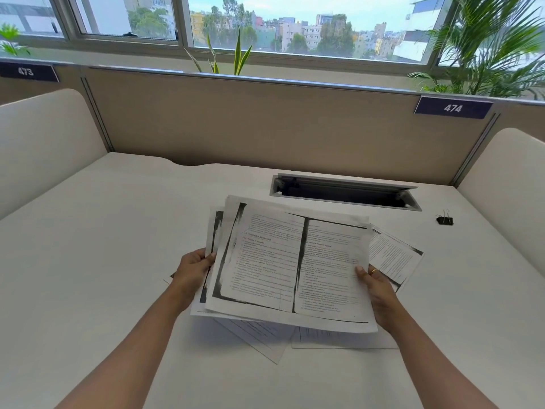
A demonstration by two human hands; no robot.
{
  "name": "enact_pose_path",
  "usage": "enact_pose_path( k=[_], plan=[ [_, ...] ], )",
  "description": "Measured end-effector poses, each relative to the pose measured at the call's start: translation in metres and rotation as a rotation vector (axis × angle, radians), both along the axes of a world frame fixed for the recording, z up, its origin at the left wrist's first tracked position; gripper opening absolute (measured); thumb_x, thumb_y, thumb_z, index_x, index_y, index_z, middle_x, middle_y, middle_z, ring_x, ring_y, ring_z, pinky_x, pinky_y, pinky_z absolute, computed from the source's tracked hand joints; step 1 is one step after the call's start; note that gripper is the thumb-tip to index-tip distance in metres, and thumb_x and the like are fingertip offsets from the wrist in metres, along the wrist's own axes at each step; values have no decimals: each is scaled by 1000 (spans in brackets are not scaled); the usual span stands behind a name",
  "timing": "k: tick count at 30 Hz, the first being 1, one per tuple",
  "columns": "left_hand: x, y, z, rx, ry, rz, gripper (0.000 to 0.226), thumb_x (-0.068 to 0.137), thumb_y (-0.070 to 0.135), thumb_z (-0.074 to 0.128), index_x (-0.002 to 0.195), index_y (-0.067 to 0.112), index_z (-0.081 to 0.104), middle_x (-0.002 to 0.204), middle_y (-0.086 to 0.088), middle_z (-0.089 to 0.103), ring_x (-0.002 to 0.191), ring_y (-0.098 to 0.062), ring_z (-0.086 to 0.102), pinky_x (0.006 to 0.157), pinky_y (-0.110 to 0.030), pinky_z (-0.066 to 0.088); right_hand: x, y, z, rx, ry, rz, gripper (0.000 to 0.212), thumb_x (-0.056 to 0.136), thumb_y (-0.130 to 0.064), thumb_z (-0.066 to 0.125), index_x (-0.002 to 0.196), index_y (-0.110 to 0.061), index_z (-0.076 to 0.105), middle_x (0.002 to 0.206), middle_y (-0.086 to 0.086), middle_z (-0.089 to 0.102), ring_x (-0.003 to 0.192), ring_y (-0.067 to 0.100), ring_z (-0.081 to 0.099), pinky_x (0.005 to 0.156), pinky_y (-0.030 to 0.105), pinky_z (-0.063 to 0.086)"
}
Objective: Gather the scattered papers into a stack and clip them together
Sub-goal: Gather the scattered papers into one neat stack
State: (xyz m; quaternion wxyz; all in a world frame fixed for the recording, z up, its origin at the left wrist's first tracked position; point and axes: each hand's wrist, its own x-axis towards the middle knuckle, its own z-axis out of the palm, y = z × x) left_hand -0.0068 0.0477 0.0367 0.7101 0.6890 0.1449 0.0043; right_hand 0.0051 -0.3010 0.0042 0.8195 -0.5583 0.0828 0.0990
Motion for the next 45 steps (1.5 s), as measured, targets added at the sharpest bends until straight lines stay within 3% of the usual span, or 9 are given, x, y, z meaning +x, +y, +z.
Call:
enact_pose_path(
  k=[6,10,15,19,26,31,36,41,45],
  plan=[
    [-2,-4,0,-21,15,-44,31,97,22,43,102,2,67,71,-1,74,60,-13,69,56,-23,57,1,8,5,-19,-30,-1,97,22,-46,91,108,-12,60,95,7,74,82,23,71,64,38,59],
    [-5,-8,5,-121,35,-88,46,95,46,30,97,19,67,82,1,75,70,-9,71,59,-24,58,-1,14,12,-11,-98,-18,78,42,-37,89,108,-10,56,88,4,75,77,21,72,58,33,58],
    [-2,-8,15,-135,-78,-182,25,90,12,53,113,9,60,113,-14,67,96,-26,68,73,-35,59,-1,19,26,-65,-229,-95,75,43,-47,87,104,-15,57,93,2,74,84,20,71,63,31,58],
    [4,-11,23,-198,-176,-201,25,87,13,53,111,14,62,106,-5,71,101,-28,66,82,-40,57,4,17,35,-73,-323,-167,29,69,-26,68,96,-18,62,88,-5,74,83,13,70,67,27,58],
    [3,-11,9,-109,-194,-284,80,33,48,89,104,17,67,105,-1,72,98,-19,68,80,-31,57,-9,5,17,-193,-300,-160,69,32,-52,88,89,-18,71,90,-3,75,86,12,70,70,20,56],
    [5,-16,4,-106,-226,-272,64,30,49,89,89,31,73,96,7,74,90,-10,69,71,-24,57,-12,13,16,-264,-288,-102,33,57,-28,82,87,-22,70,82,-11,74,90,14,66,64,13,53],
    [7,-19,12,-82,-267,-196,32,74,1,71,87,30,73,88,12,74,94,-20,65,76,-25,58,-8,17,26,-315,-333,-126,70,30,-62,83,85,-20,71,81,-9,75,77,5,69,63,15,54],
    [5,-12,14,-79,-280,-243,54,28,46,90,79,32,76,89,9,75,83,-8,70,66,-20,56,-5,15,27,-301,-350,-92,49,41,-45,86,82,-22,73,84,-5,75,86,13,68,68,21,55],
    [5,-13,11,-85,-272,-268,59,27,52,88,82,36,75,92,9,74,85,-7,69,69,-20,56,-3,16,27,-308,-341,-44,43,46,-36,88,85,-23,72,87,-7,75,89,13,67,70,20,56]
  ],
)
